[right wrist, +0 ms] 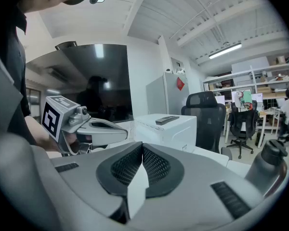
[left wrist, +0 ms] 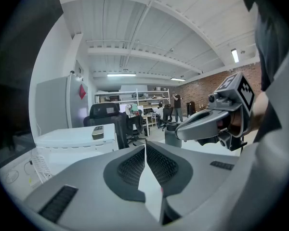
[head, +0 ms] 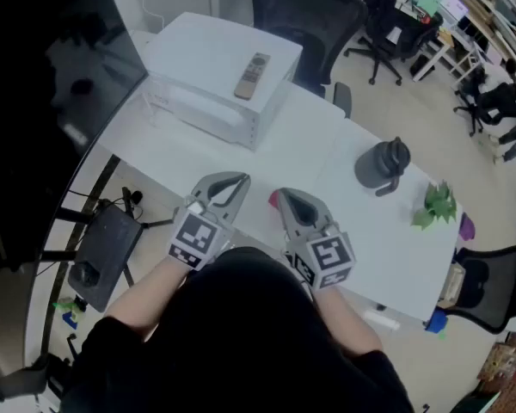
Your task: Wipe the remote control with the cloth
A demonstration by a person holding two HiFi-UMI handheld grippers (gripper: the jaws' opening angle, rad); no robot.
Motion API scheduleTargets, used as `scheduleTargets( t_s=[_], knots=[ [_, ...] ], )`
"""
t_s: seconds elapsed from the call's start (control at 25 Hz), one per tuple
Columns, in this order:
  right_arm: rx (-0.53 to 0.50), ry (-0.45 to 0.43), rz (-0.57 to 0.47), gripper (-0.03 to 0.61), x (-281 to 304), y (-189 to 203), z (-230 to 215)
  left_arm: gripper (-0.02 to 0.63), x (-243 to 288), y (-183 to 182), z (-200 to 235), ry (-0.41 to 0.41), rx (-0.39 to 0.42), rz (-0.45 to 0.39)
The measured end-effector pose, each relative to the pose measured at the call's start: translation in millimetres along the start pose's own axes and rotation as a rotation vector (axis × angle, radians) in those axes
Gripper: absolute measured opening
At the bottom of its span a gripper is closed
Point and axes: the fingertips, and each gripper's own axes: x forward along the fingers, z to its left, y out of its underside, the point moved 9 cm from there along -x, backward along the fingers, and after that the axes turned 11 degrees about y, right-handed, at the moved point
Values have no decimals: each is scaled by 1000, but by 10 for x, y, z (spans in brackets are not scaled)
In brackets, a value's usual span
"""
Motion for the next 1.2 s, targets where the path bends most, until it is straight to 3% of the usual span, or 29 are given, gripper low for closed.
scheduleTargets(
  t_s=[0.24,0.44,0.72,0.84,1.2],
  knots=[
    [0,3,6,0,-10,18,-21,2,16,-40,40,-30,-7,-1],
    [-1,-15,13,0,-4,56,-31,9,50,-207,355,-137,19,1],
    [-1,5,27,0,-47,93,-69,259,345,-533,1152,-286,-2,9],
    [-2,4,30,0,-63,108,-104,315,600,-603,1403,-309,-24,43],
    [8,17,31,0,-109,153,-241,330,1253,-401,1831,-367,-109,227]
  ],
)
